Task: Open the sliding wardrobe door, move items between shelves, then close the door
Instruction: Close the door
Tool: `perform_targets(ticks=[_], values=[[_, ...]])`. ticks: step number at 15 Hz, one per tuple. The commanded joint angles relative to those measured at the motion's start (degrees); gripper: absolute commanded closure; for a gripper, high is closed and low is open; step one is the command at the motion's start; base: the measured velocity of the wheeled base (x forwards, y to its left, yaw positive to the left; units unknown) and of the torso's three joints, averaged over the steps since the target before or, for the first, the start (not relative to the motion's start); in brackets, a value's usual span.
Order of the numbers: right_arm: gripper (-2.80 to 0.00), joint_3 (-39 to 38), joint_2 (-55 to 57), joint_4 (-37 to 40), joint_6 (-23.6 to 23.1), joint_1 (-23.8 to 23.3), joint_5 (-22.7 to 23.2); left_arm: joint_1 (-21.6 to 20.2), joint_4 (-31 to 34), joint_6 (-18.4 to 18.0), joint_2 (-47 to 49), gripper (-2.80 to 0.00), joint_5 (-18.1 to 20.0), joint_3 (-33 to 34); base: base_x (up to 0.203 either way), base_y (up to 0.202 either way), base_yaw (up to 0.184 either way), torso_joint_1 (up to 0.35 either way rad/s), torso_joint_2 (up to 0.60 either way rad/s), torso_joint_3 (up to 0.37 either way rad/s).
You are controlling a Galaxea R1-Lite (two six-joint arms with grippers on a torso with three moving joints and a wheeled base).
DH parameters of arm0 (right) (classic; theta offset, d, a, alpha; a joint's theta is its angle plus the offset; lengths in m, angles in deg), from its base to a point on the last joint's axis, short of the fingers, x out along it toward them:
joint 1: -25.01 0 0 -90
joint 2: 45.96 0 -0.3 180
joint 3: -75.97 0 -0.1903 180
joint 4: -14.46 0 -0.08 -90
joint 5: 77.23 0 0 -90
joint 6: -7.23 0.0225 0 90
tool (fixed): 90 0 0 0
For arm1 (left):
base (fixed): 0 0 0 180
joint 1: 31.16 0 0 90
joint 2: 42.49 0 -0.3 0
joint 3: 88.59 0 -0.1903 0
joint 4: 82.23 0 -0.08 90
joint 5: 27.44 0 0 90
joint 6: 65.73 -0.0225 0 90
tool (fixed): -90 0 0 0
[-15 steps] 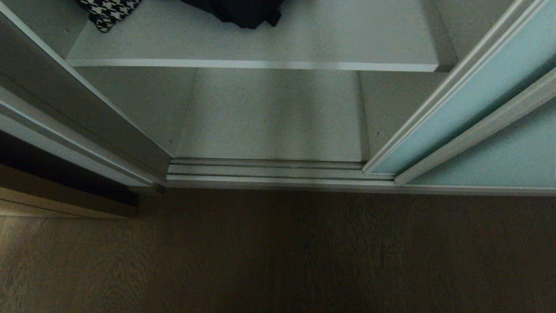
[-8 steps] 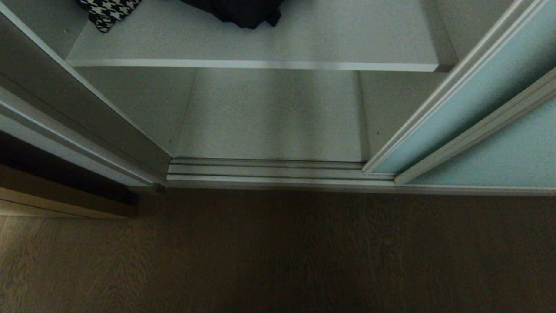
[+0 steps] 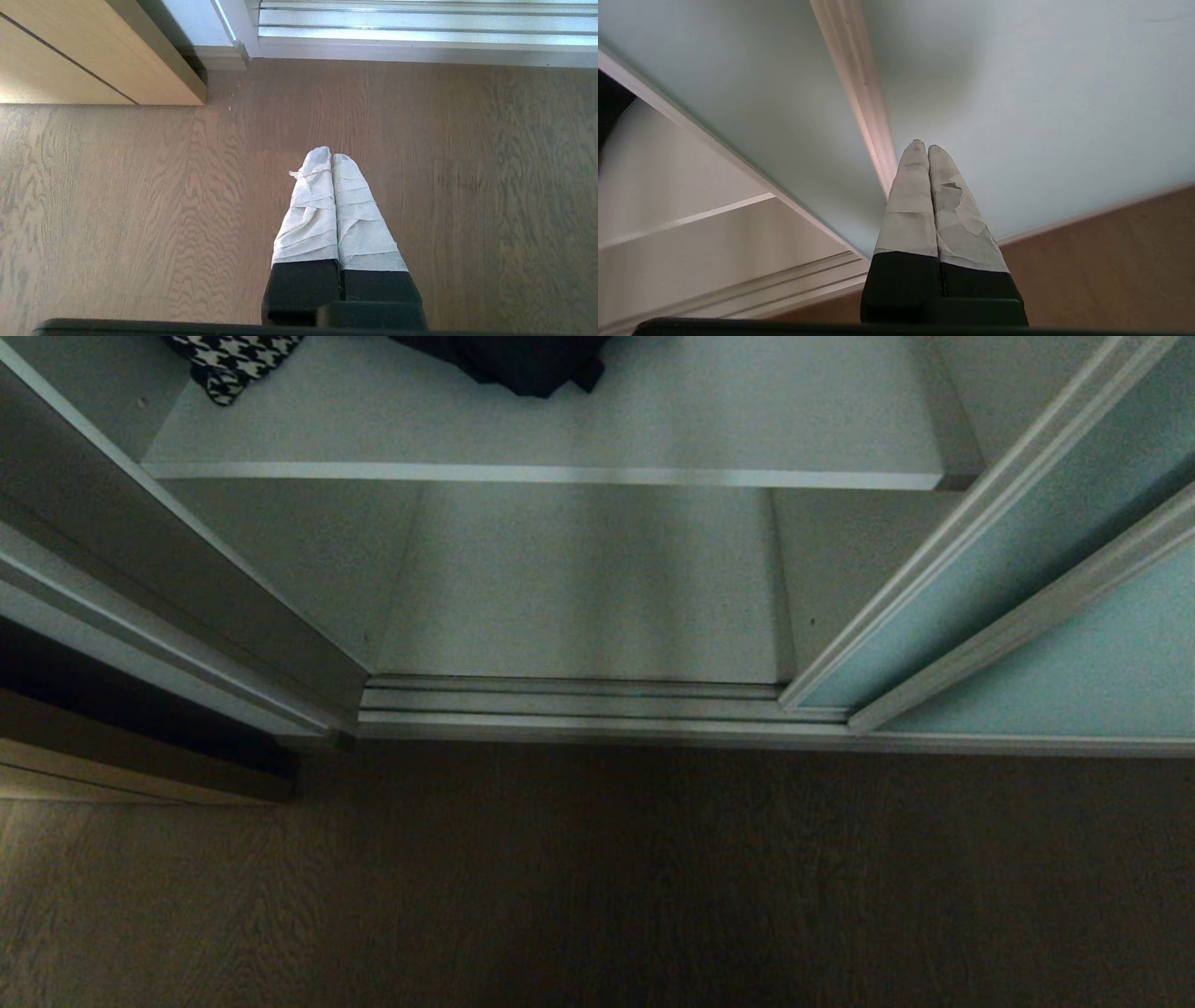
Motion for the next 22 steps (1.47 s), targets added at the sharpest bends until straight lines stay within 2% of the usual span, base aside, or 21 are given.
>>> perform_targets(ticks=[1, 4, 7, 13, 19, 22], values=[[0.00, -0.22, 3.65, -1.87, 2.67, -5.68, 8.67, -0.02, -0.01, -0.01, 0.08, 0.00, -0.01, 0.00, 0.000, 0.000, 0.000, 0.000, 0.00, 0.000], [0.00, -0.25, 5.51, -3.32, 3.76, -7.47, 13.49, -0.02, -0.01, -0.01, 0.08, 0.00, -0.01, 0.00, 0.000, 0.000, 0.000, 0.000, 0.00, 0.000], [0.00, -0.33, 6.32, -3.38, 9.33, -7.67, 18.48, -0.02, -0.01, -0.01, 0.08, 0.00, -0.01, 0.00, 0.000, 0.000, 0.000, 0.000, 0.00, 0.000], [0.00, -1.56, 7.88, -6.61, 10.10, -10.04, 19.49, -0.02, -0.01, -0.01, 0.08, 0.00, -0.01, 0.00, 0.000, 0.000, 0.000, 0.000, 0.00, 0.000], [0.00, -2.94, 8.40, -7.75, 10.10, -9.92, 19.92, -0.02, -0.01, -0.01, 0.08, 0.00, -0.01, 0.00, 0.000, 0.000, 0.000, 0.000, 0.00, 0.000], [0.00, -3.76, 7.60, -7.68, 10.01, -9.34, 21.58, -0.02, -0.01, -0.01, 0.08, 0.00, -0.01, 0.00, 0.000, 0.000, 0.000, 0.000, 0.00, 0.000]])
